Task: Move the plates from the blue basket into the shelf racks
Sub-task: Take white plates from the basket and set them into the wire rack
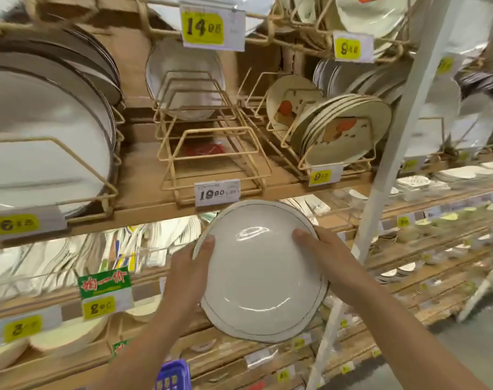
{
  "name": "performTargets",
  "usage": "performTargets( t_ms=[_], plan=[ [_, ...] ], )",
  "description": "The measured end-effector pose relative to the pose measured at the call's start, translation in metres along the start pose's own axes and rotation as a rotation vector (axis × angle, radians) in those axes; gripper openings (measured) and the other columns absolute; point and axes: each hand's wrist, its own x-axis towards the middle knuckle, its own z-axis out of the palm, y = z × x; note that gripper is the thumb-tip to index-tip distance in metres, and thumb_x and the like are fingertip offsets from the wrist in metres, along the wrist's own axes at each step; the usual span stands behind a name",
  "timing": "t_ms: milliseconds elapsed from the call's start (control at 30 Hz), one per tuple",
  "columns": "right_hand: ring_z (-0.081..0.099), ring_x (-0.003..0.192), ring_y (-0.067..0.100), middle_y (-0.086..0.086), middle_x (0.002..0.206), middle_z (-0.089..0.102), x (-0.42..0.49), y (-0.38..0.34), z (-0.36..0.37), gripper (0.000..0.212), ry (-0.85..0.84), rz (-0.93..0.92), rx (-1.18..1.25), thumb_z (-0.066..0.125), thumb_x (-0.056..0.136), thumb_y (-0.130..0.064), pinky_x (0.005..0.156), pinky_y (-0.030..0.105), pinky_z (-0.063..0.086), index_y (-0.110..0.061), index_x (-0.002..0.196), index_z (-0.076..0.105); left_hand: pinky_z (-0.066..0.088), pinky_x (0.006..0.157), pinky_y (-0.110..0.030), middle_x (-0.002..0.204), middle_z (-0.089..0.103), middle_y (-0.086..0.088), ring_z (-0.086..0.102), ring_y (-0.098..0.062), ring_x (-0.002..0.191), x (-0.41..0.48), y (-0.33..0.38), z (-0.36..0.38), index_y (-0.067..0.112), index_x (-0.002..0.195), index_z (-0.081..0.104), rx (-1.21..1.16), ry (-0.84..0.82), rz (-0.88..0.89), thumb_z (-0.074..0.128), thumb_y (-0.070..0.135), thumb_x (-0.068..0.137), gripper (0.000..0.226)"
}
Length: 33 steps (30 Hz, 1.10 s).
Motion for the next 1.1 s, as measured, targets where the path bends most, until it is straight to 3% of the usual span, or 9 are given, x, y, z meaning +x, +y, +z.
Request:
performTargets(
  t_ms=[200, 333, 500, 633, 700, 800, 933, 1000, 1100],
  plan=[
    [0.073, 0.079, 0.011, -0.006, 0.091, 0.076, 0.033, -0.049, 0.010, 0.022, -0.119, -0.214, 0.021, 0.051, 0.098, -0.032, 0.058, 0.017, 0.055, -0.037, 0.096, 0.073, 0.055, 0.064, -0.032, 0.077, 0.074, 0.010, 0.070, -0.008, 0.068, 0.018, 0.054, -0.026, 0.041, 0.084, 0.071, 0.052, 0.140, 0.187, 0.053, 0.047, 0.093, 0.022],
    [0.071, 0.085, 0.004, -0.013, 0.095, 0.075, 0.046, -0.078, 0.003, 0.020, -0.337, -0.284, -0.077, 0.057, 0.095, -0.020, 0.062, 0.011, 0.052, -0.033, 0.107, 0.067, 0.051, 0.056, -0.035, 0.075, 0.072, 0.001, 0.064, -0.009, 0.061, 0.031, 0.102, -0.047, 0.026, 0.083, 0.072, 0.233, 0.174, 0.391, 0.056, 0.039, 0.093, 0.022],
    [0.072, 0.077, 0.008, -0.010, 0.090, 0.075, 0.055, -0.125, -0.010, 0.018, -0.547, -0.367, -0.117, 0.055, 0.092, -0.028, 0.058, 0.016, 0.054, -0.038, 0.097, 0.069, 0.036, 0.054, -0.002, 0.064, 0.061, 0.030, 0.053, 0.015, 0.059, 0.035, 0.185, -0.053, 0.038, 0.083, 0.064, 0.672, -0.004, 0.807, 0.056, 0.030, 0.095, 0.016],
    [0.069, 0.097, 0.007, -0.009, 0.111, 0.071, 0.062, -0.143, -0.016, 0.021, -0.619, -0.475, -0.232, 0.057, 0.090, -0.034, 0.080, 0.024, 0.057, -0.037, 0.108, 0.066, 0.042, 0.058, -0.018, 0.063, 0.063, 0.009, 0.057, -0.005, 0.061, 0.032, 0.229, -0.031, 0.020, 0.085, 0.067, 0.996, -0.196, 0.876, 0.052, 0.051, 0.089, 0.034],
    [0.070, 0.092, 0.005, -0.012, 0.103, 0.073, 0.061, -0.146, -0.020, 0.025, -0.614, -0.481, -0.221, 0.058, 0.088, -0.036, 0.077, 0.021, 0.057, -0.032, 0.112, 0.064, 0.041, 0.058, -0.010, 0.062, 0.061, 0.017, 0.055, 0.005, 0.061, 0.027, 0.243, -0.017, 0.032, 0.088, 0.065, 1.056, -0.279, 0.897, 0.052, 0.053, 0.090, 0.024],
    [0.073, 0.080, 0.009, -0.007, 0.090, 0.076, 0.052, -0.141, -0.029, 0.023, -0.587, -0.535, -0.135, 0.054, 0.084, -0.035, 0.065, 0.018, 0.056, -0.027, 0.098, 0.070, 0.044, 0.061, -0.016, 0.070, 0.066, 0.010, 0.058, 0.001, 0.066, 0.024, 0.252, -0.006, 0.026, 0.099, 0.071, 1.078, -0.243, 0.913, 0.053, 0.052, 0.090, 0.033],
    [0.074, 0.079, 0.012, -0.005, 0.086, 0.077, 0.045, -0.116, -0.039, 0.024, -0.454, -0.472, 0.073, 0.070, 0.077, -0.052, 0.062, 0.018, 0.057, -0.033, 0.091, 0.075, 0.051, 0.066, -0.022, 0.086, 0.073, 0.010, 0.067, -0.006, 0.077, 0.003, 0.213, -0.016, 0.036, 0.101, 0.070, 0.680, -0.070, 0.825, 0.058, 0.049, 0.083, 0.026],
    [0.074, 0.080, 0.014, -0.007, 0.087, 0.077, 0.037, -0.102, -0.040, 0.039, -0.382, -0.366, 0.191, 0.075, 0.055, -0.063, 0.061, 0.024, 0.059, -0.050, 0.091, 0.071, 0.053, 0.063, -0.020, 0.085, 0.075, 0.014, 0.071, -0.002, 0.074, -0.018, 0.166, -0.015, 0.045, 0.094, 0.071, 0.326, 0.100, 0.549, 0.066, 0.056, 0.064, 0.033],
    [0.073, 0.081, 0.008, -0.014, 0.089, 0.076, 0.040, -0.080, -0.040, 0.066, -0.245, -0.315, 0.238, 0.076, 0.028, -0.079, 0.071, 0.034, 0.057, -0.062, 0.091, 0.065, 0.056, 0.078, -0.043, 0.088, 0.077, 0.004, 0.074, -0.015, 0.079, -0.034, 0.115, -0.007, 0.037, 0.094, 0.073, 0.065, 0.191, 0.204, 0.073, 0.057, 0.041, 0.057]
  ],
)
